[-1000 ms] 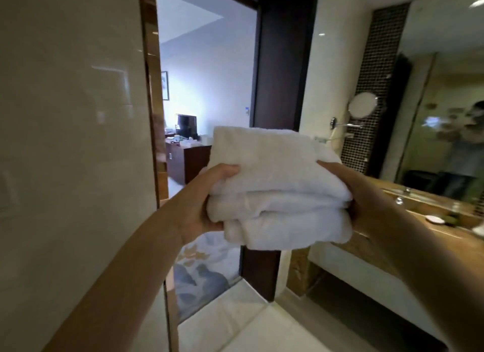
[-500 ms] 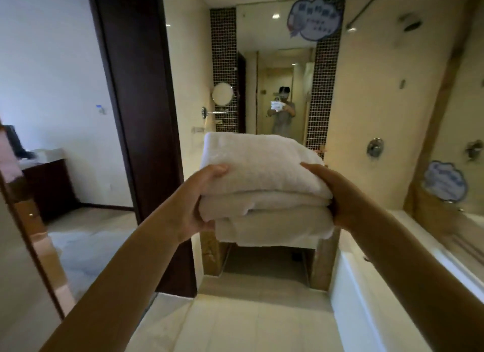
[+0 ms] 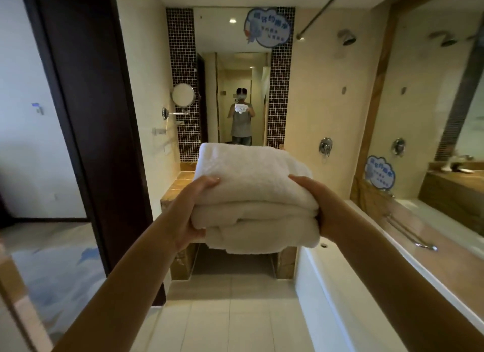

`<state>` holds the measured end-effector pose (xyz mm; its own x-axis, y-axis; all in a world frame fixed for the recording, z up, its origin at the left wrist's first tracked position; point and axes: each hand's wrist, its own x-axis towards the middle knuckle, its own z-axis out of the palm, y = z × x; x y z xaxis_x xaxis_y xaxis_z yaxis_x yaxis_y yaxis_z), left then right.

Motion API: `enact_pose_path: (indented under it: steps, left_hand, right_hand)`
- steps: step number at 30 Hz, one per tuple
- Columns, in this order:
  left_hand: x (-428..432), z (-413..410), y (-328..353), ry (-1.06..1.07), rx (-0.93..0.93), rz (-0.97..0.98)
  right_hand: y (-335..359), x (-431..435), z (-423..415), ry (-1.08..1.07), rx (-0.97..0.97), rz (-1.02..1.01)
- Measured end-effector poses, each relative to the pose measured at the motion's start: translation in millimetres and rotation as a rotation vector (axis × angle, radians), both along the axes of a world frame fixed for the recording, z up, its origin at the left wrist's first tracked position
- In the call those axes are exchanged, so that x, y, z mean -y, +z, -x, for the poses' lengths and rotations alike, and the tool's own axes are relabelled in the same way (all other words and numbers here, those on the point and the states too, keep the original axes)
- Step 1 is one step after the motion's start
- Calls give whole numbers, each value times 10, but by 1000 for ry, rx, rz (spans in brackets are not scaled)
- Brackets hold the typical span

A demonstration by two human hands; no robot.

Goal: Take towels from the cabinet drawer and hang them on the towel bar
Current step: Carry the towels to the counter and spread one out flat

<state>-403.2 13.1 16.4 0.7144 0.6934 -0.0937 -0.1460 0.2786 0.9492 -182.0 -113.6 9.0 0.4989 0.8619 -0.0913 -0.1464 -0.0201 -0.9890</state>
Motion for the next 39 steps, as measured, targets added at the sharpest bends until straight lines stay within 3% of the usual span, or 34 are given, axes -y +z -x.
enact_pose_path:
  steps: [17,25,39]
  left_hand:
    - [26,-240,-93,135,-18,-32]
    - [-398,-397,-127,201,-42,-21]
    - [-1404,-723,-109,80,-28,-6]
  right_hand:
    - [-17,-138,-322,64,3,50]
    - [-39,-533,-376,62,-16,52]
    - [38,-1360,-545,-99,-6,54]
